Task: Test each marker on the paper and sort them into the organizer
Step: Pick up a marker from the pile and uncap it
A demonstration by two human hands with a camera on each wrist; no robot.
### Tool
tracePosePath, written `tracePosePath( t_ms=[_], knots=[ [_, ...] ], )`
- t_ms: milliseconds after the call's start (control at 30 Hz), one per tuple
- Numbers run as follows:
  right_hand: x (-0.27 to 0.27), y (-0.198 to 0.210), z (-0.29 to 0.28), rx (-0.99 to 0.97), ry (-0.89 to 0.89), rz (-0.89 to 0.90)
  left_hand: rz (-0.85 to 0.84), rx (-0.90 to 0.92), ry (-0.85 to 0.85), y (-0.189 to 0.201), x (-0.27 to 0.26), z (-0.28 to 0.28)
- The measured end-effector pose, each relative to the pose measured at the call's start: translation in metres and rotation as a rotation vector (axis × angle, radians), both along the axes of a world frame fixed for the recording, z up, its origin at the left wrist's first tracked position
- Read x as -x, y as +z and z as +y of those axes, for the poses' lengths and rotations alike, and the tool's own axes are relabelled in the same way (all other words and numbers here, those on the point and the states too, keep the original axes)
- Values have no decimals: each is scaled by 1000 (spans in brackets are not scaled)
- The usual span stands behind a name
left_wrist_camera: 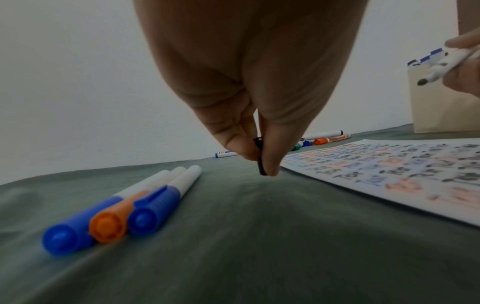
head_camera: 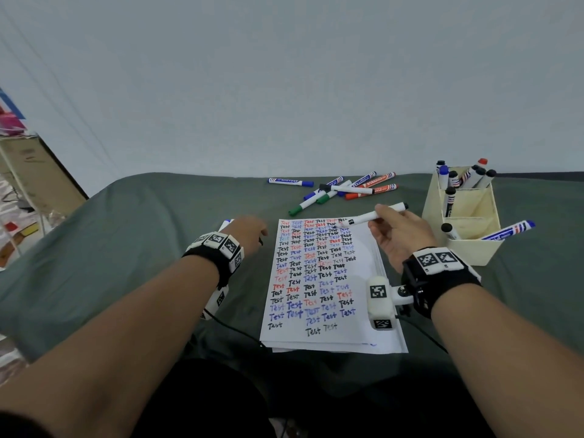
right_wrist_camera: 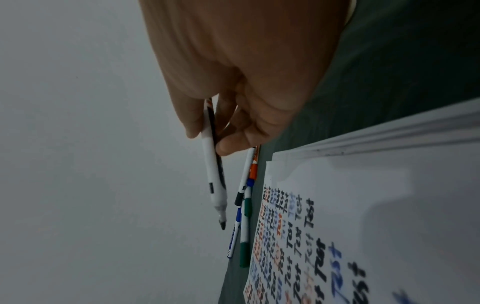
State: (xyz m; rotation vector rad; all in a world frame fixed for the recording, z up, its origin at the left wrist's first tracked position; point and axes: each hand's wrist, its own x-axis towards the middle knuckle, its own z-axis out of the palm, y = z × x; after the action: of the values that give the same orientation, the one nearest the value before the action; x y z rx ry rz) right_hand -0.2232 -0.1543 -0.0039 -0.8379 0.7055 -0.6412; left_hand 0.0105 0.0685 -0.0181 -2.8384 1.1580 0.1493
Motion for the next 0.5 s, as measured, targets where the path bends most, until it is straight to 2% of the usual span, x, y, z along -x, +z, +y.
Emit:
tracePosePath(
  t_ms=[133, 267, 400, 500],
  knots=[
    [-1, -13, -5, -61, -8, 53, 0, 41, 45, -7, 3, 1],
    [-1, -21, -4, -114, 11, 28, -5, 46, 57, -9, 7, 3],
    [2, -25, 1, -13, 79, -12, 79, 127, 5, -3, 13, 3],
    [4, -26, 3, 76, 117, 4, 49, 155, -84, 7, 26, -4]
  ],
)
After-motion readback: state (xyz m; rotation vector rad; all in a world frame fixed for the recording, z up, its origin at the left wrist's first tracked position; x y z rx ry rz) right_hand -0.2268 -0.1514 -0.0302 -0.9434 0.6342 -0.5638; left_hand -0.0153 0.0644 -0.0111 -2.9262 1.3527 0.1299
